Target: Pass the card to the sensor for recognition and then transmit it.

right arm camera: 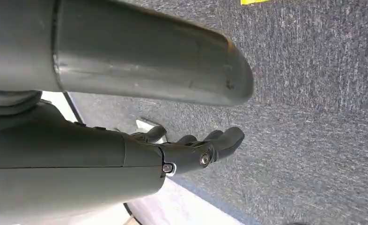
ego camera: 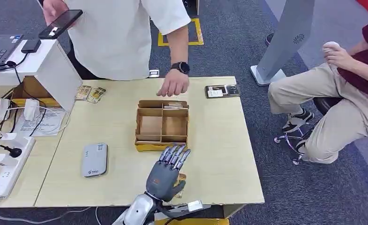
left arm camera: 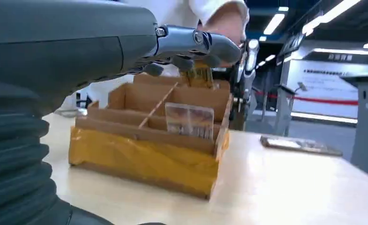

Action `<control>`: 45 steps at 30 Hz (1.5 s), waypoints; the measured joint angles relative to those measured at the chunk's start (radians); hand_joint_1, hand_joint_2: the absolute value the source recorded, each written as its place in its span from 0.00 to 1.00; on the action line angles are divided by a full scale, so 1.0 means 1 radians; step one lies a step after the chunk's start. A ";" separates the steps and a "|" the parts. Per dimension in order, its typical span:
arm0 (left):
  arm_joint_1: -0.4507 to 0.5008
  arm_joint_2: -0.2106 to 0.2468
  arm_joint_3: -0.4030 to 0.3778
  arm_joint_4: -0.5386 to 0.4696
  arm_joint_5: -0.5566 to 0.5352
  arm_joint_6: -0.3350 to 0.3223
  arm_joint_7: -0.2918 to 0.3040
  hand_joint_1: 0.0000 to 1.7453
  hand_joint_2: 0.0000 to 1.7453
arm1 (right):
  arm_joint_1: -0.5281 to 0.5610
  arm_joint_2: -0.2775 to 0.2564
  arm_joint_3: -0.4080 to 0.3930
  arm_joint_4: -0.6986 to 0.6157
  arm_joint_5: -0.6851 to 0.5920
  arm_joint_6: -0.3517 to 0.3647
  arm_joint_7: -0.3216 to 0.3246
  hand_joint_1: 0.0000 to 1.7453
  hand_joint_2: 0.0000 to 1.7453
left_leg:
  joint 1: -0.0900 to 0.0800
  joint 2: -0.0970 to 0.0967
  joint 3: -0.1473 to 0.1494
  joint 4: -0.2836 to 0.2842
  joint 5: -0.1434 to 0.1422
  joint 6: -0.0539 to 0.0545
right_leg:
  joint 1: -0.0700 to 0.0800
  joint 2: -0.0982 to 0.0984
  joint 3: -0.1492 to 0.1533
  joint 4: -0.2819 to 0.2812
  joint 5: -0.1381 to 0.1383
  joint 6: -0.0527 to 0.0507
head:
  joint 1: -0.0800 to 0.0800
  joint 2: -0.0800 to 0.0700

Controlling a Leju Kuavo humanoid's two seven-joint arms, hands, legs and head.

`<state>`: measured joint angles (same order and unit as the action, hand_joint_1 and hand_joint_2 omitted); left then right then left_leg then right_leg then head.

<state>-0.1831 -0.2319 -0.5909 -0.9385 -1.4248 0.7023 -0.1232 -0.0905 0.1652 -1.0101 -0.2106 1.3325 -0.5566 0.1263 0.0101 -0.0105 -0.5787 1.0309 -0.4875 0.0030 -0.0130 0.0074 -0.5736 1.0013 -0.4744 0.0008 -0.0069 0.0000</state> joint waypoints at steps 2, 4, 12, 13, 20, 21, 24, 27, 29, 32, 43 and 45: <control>0.005 0.000 0.012 -0.035 0.000 0.000 -0.008 0.00 1.00 | 0.000 0.000 0.000 0.000 -0.003 -0.002 0.000 0.00 0.00 | 0.000 0.000 0.000 0.000 0.000 0.000 | 0.000 0.000 0.000 0.000 0.000 0.000 | 0.000 0.000; 0.014 0.000 0.023 -0.070 0.002 0.000 -0.019 0.00 1.00 | 0.001 0.000 0.000 0.000 -0.005 -0.003 0.000 0.00 0.00 | 0.000 0.000 0.000 0.000 0.000 0.000 | 0.000 0.000 0.000 0.000 0.000 0.000 | 0.000 0.000; 0.045 -0.001 0.095 -0.220 0.034 0.000 -0.089 0.00 1.00 | 0.005 0.000 -0.001 0.000 -0.013 -0.008 0.002 0.00 0.00 | 0.000 0.000 0.000 0.000 0.000 0.000 | 0.000 0.000 0.000 0.000 0.000 0.000 | 0.000 0.000; 0.047 -0.002 0.105 -0.237 0.038 0.000 -0.102 0.00 1.00 | 0.005 0.000 -0.001 0.000 -0.013 -0.008 0.002 0.00 0.00 | 0.000 0.000 0.000 0.000 0.000 0.000 | 0.000 0.000 0.000 0.000 0.000 0.000 | 0.000 0.000; 0.061 -0.010 0.162 -0.298 0.045 0.000 -0.133 0.00 1.00 | 0.005 0.000 -0.002 0.000 -0.015 -0.008 0.003 0.00 0.00 | 0.000 0.000 0.000 0.000 0.000 0.000 | 0.000 0.000 0.000 0.000 0.000 0.000 | 0.000 0.000; 0.063 -0.010 0.166 -0.302 0.046 0.000 -0.136 0.00 1.00 | 0.005 0.000 -0.002 0.000 -0.016 -0.008 0.004 0.00 0.00 | 0.000 0.000 0.000 0.000 0.000 0.000 | 0.000 0.000 0.000 0.000 0.000 0.000 | 0.000 0.000; 0.067 -0.011 0.170 -0.311 0.047 0.000 -0.138 0.00 1.00 | 0.005 0.000 -0.002 0.000 -0.016 -0.008 0.006 0.00 0.00 | 0.000 0.000 0.000 0.000 0.000 0.000 | 0.000 0.000 0.000 0.000 0.000 0.000 | 0.000 0.000; 0.071 -0.011 0.174 -0.317 0.048 0.000 -0.140 0.00 1.00 | 0.005 0.000 -0.003 0.000 -0.018 -0.009 0.007 0.00 0.00 | 0.000 0.000 0.000 0.000 0.000 0.000 | 0.000 0.000 0.000 0.000 0.000 0.000 | 0.000 0.000; 0.072 -0.012 0.178 -0.318 0.048 0.000 -0.140 0.00 1.00 | 0.005 0.000 -0.004 0.000 -0.019 -0.009 0.007 0.00 0.00 | 0.000 0.000 0.000 0.000 0.000 0.000 | 0.000 0.000 0.000 0.000 0.000 0.000 | 0.000 0.000; 0.073 -0.016 0.183 -0.318 0.045 0.000 -0.140 0.00 1.00 | 0.005 0.000 -0.005 0.000 -0.022 -0.009 0.007 0.00 0.00 | 0.000 0.000 0.000 0.000 0.000 0.000 | 0.000 0.000 0.000 0.000 0.000 0.000 | 0.000 0.000; 0.073 -0.018 0.184 -0.318 0.034 0.000 -0.128 0.00 1.00 | 0.005 0.000 -0.007 0.000 -0.024 -0.009 0.007 0.00 0.00 | 0.000 0.000 0.000 0.000 0.000 0.000 | 0.000 0.000 0.000 0.000 0.000 0.000 | 0.000 0.000; 0.073 -0.018 0.184 -0.318 0.032 0.000 -0.125 0.00 1.00 | 0.005 0.000 -0.007 0.000 -0.024 -0.009 0.007 0.00 0.00 | 0.000 0.000 0.000 0.000 0.000 0.000 | 0.000 0.000 0.000 0.000 0.000 0.000 | 0.000 0.000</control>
<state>-0.1105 -0.2499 -0.4067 -1.2570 -1.3932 0.7019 -0.2480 -0.0856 0.1652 -1.0174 -0.2102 1.3088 -0.5653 0.1335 0.0101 -0.0105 -0.5786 1.0308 -0.4875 0.0030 -0.0130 0.0075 -0.5737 1.0013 -0.4744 0.0008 -0.0069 0.0000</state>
